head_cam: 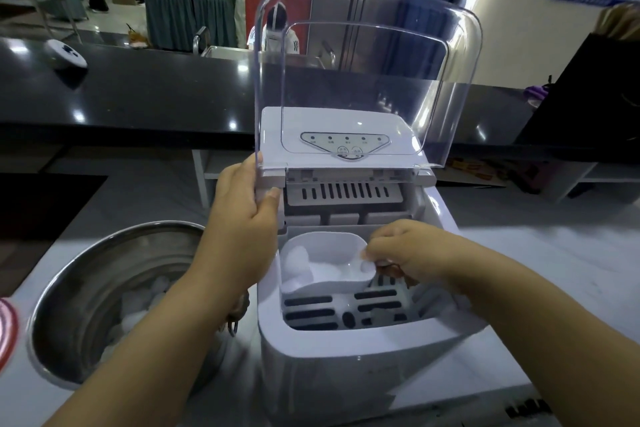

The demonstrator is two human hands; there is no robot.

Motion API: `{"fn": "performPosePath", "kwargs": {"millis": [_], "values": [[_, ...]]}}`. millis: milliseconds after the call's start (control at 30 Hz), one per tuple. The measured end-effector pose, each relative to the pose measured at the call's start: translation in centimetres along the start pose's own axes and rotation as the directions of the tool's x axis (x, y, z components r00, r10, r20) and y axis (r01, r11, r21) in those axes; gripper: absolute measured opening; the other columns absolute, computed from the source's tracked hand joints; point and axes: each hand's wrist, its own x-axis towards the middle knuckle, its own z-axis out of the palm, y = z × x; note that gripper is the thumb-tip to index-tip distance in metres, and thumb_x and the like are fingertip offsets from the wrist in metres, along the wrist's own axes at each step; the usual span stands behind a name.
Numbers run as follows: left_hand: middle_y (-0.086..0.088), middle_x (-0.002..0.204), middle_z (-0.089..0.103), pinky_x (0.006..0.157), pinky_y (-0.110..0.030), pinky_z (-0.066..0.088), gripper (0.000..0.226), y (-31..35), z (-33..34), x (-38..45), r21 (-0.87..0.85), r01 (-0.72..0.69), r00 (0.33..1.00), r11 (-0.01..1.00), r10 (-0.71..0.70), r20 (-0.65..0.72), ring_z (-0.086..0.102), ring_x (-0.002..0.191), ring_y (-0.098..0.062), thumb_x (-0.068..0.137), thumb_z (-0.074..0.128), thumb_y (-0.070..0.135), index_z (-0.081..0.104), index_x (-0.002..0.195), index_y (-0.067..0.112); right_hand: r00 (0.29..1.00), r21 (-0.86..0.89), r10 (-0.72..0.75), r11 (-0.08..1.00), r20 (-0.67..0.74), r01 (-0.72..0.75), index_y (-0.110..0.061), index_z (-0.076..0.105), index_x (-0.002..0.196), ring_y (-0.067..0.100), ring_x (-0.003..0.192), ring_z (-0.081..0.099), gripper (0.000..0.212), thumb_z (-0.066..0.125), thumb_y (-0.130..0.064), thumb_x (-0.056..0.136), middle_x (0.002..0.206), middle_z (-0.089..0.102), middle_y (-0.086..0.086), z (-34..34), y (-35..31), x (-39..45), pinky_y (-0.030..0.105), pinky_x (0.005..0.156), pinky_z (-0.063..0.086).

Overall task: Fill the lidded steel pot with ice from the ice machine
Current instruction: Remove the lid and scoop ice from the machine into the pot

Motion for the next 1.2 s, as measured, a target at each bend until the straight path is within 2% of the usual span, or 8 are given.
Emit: {"fn": "performPosePath", "kwargs": {"millis": [100,300,467,600,867,967,1067,1200], "values": [[0.026,0.103,0.045,0.078,-0.007,0.032,0.036,-0.1,-0.7,0.1,0.081,-0.012,1.0,0.997,0.013,-0.01,0.045,0.093,0.011,0.097,0.043,0.015,0.046,0.129,0.031,0.999,0.078,-0.017,0.997,-0.027,0.02,-0.014,0.052,0.067,0.009,0.051,0.038,0.023,0.054,-0.02,0.089,0.056,0.047,-0.003,-0.3,-0.1,-0.5,0.026,0.054,0.032],[0.014,0.094,0.064,0.08,-0.028,0.05,0.017,-1.2,-3.4,-1.0,0.144,-0.03,0.996,0.989,0.041,-0.075,0.06,0.09,-0.005,0.094,0.05,0.023,0.059,0.106,0.031,0.982,0.134,-0.068,0.987,-0.176,0.092,-0.018,0.061,0.058,0.011,0.049,0.035,0.035,0.058,-0.031,0.09,0.054,0.048,-0.003,-1.0,-0.5,-1.3,0.025,0.049,0.029],[0.014,0.085,0.066,0.072,-0.023,0.047,0.009,-2.7,-6.5,-2.8,0.185,-0.035,0.979,0.982,0.071,-0.192,0.063,0.082,-0.006,0.088,0.061,0.022,0.066,0.093,0.028,0.959,0.215,-0.099,0.964,-0.264,0.158,-0.011,0.067,0.066,0.012,0.049,0.033,0.034,0.06,-0.035,0.09,0.054,0.048,0.0,-0.5,-2.3,-2.1,0.024,0.047,0.026],[0.01,0.088,0.066,0.069,-0.016,0.041,0.013,-4.1,-9.2,-4.7,0.26,0.0,0.965,0.966,0.068,-0.255,0.061,0.083,-0.005,0.088,0.061,0.021,0.067,0.099,0.022,0.955,0.167,-0.143,0.967,-0.26,0.19,-0.011,0.07,0.07,0.011,0.05,0.036,0.037,0.06,-0.042,0.088,0.062,0.052,0.004,0.9,-5.0,-2.5,0.024,0.047,0.029],[-0.013,0.122,0.06,0.091,-0.019,0.028,0.038,-8.3,-14.3,-6.4,0.473,0.127,0.949,0.872,0.031,-0.313,0.053,0.114,-0.024,0.086,0.063,0.011,0.059,0.122,0.004,0.937,-0.019,-0.276,0.96,-0.215,0.279,-0.013,0.072,0.076,0.014,0.055,0.047,0.033,0.059,-0.041,0.089,0.063,0.061,0.002,5.2,-10.2,-1.5,0.027,0.055,0.04],[-0.012,0.127,0.057,0.094,-0.018,0.026,0.041,-9.6,-15.0,-6.7,0.483,0.165,0.961,0.86,-0.029,-0.276,0.049,0.121,-0.026,0.087,0.062,0.013,0.056,0.126,0.004,0.92,-0.174,-0.327,0.94,-0.215,0.293,-0.012,0.069,0.073,0.017,0.062,0.057,0.034,0.059,-0.04,0.089,0.071,0.066,0.009,6.7,-11.3,-1.2,0.03,0.063,0.049],[-0.009,0.13,0.056,0.095,-0.019,0.027,0.042,-10.5,-15.3,-6.9,0.484,0.187,0.967,0.855,-0.073,-0.244,0.048,0.122,-0.023,0.088,0.061,0.016,0.054,0.128,0.006,0.904,-0.384,-0.36,0.887,-0.23,0.256,-0.01,0.064,0.074,0.016,0.06,0.054,0.035,0.057,-0.04,0.091,0.068,0.059,0.01,8.1,-12.0,-0.9,0.028,0.059,0.046],[-0.006,0.127,0.058,0.09,-0.018,0.028,0.038,-11.3,-15.6,-6.9,0.44,0.228,0.966,0.868,-0.145,-0.214,0.049,0.12,-0.022,0.09,0.058,0.018,0.057,0.126,0.009,0.887,-0.59,-0.372,0.793,-0.273,0.151,-0.014,0.061,0.09,0.021,0.076,0.06,0.031,0.053,-0.043,0.093,0.081,0.062,0.005,10.0,-12.4,-0.9,0.035,0.07,0.052]]}}
